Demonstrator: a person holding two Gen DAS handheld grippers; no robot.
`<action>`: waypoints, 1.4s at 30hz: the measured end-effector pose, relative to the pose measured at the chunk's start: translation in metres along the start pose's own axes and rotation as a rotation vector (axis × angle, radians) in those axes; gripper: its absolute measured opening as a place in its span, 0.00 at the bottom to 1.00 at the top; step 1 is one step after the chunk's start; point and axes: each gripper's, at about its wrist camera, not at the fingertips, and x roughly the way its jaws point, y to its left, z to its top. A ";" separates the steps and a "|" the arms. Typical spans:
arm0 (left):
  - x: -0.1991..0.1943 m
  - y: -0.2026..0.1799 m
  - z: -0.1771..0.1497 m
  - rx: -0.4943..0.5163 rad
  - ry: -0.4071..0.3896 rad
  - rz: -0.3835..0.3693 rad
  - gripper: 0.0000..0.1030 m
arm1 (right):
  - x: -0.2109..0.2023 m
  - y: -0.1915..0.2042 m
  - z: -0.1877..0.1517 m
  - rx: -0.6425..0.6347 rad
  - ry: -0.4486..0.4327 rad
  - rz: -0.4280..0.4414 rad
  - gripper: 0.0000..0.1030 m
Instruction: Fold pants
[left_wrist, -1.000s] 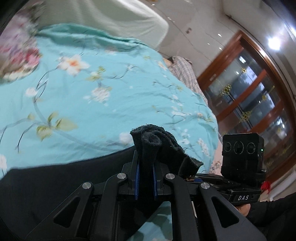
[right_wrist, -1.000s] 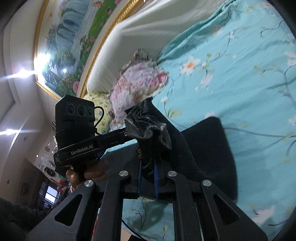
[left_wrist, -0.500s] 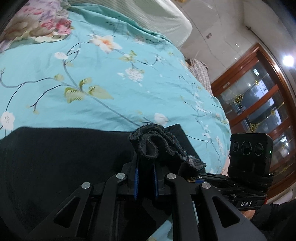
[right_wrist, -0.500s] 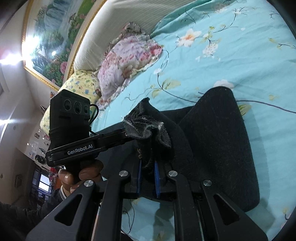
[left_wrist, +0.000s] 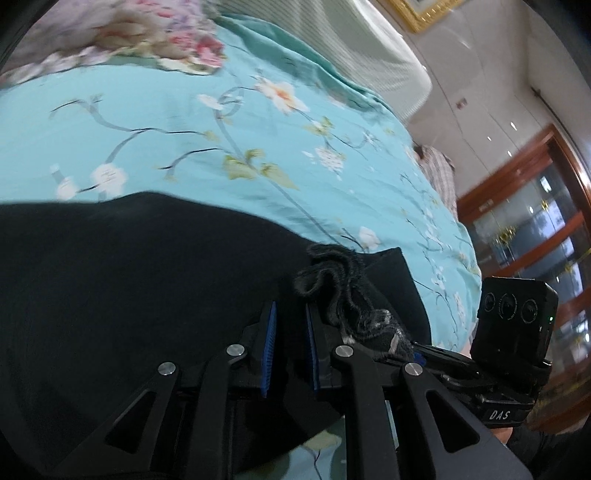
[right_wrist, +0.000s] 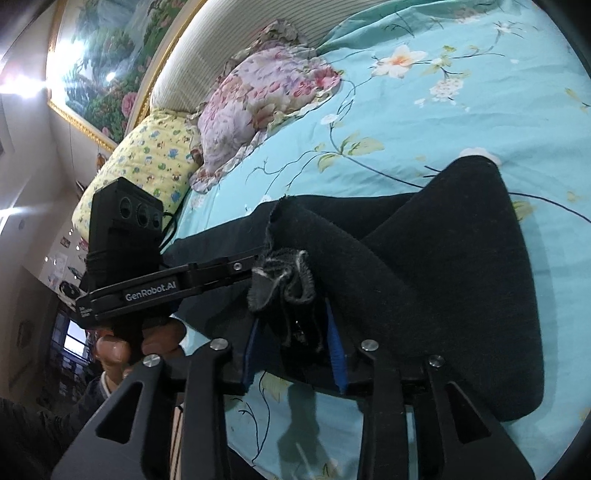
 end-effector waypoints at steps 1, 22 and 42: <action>-0.004 0.002 -0.003 -0.011 -0.007 0.005 0.13 | 0.001 0.001 0.000 -0.004 0.002 0.000 0.35; -0.112 0.081 -0.061 -0.357 -0.220 0.150 0.15 | 0.029 0.051 0.018 -0.109 0.064 0.079 0.49; -0.189 0.151 -0.114 -0.606 -0.376 0.224 0.27 | 0.085 0.110 0.036 -0.256 0.175 0.156 0.49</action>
